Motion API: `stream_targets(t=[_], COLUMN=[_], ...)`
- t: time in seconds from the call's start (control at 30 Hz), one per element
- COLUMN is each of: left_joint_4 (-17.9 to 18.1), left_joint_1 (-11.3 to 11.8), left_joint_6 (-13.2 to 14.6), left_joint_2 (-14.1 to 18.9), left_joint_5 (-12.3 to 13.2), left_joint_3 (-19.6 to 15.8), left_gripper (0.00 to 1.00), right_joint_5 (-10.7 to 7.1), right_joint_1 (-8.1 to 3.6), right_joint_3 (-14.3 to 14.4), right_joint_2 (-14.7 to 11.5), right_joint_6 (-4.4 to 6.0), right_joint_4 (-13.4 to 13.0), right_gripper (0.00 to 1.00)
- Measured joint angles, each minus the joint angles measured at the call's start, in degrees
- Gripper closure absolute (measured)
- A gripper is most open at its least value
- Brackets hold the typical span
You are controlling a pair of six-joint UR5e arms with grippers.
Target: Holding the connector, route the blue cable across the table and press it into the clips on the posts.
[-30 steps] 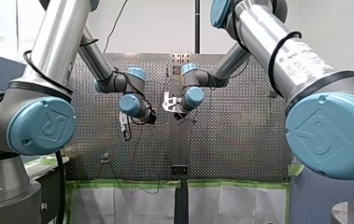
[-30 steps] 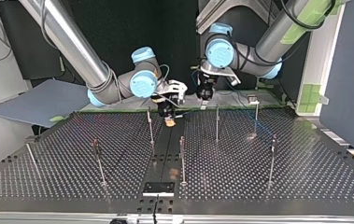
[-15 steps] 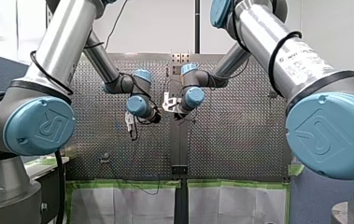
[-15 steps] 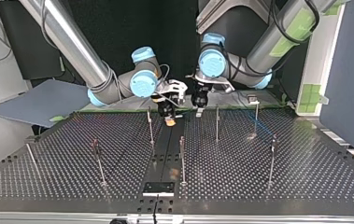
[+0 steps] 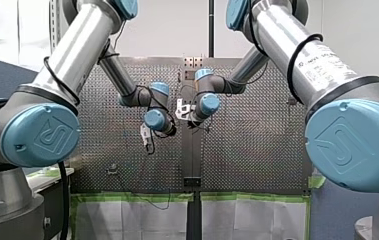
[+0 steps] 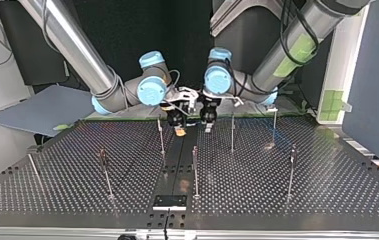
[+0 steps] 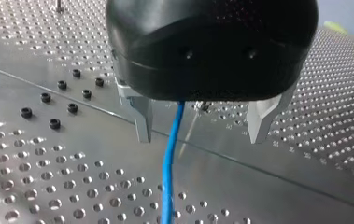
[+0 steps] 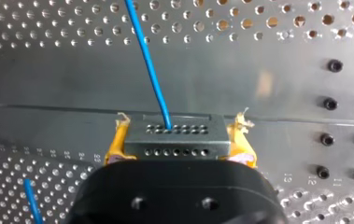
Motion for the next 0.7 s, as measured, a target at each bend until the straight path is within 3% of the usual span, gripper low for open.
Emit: stream_targets(t=[0.4,0.7], left_joint_4=[0.0,-2.4], left_joint_1=[0.8,0.7], left_joint_6=[-0.7,0.0], left_joint_2=[-3.7,-4.1], left_joint_5=[-0.2,-1.6], left_joint_3=[6.1,7.3], left_gripper=[0.0,0.0], right_joint_5=[-0.04,-0.14], right_joint_1=[-0.34,-0.35], right_joint_3=[0.0,0.0], right_joint_2=[0.0,0.0], right_joint_6=[0.09,0.09], right_joint_4=[-0.2,-0.2], right_gripper=[1.0,1.0])
